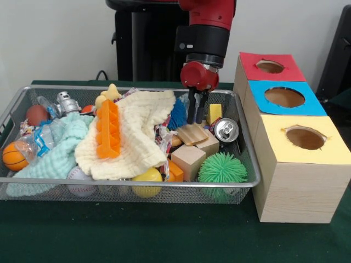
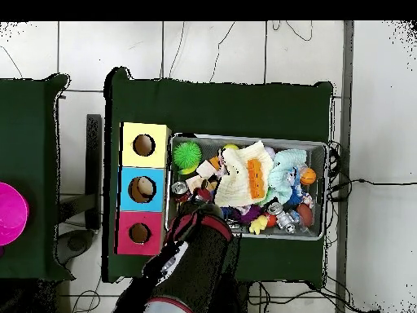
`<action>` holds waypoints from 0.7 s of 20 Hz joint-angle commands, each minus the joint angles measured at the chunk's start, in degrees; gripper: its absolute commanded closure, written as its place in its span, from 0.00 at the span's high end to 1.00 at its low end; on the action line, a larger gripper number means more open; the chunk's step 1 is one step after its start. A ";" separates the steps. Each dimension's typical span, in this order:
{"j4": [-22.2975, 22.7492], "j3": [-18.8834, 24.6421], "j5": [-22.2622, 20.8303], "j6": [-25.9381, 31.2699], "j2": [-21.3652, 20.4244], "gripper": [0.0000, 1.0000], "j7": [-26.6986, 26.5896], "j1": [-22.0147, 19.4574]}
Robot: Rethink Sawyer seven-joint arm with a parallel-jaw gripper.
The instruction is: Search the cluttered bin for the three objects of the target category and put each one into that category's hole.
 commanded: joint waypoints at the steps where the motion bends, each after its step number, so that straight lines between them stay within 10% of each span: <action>1: 14.92 39.01 3.51 26.96 -12.17 1.00 -2.40 -33.82; 14: 10.22 32.40 4.18 24.65 -14.30 1.00 0.49 -28.95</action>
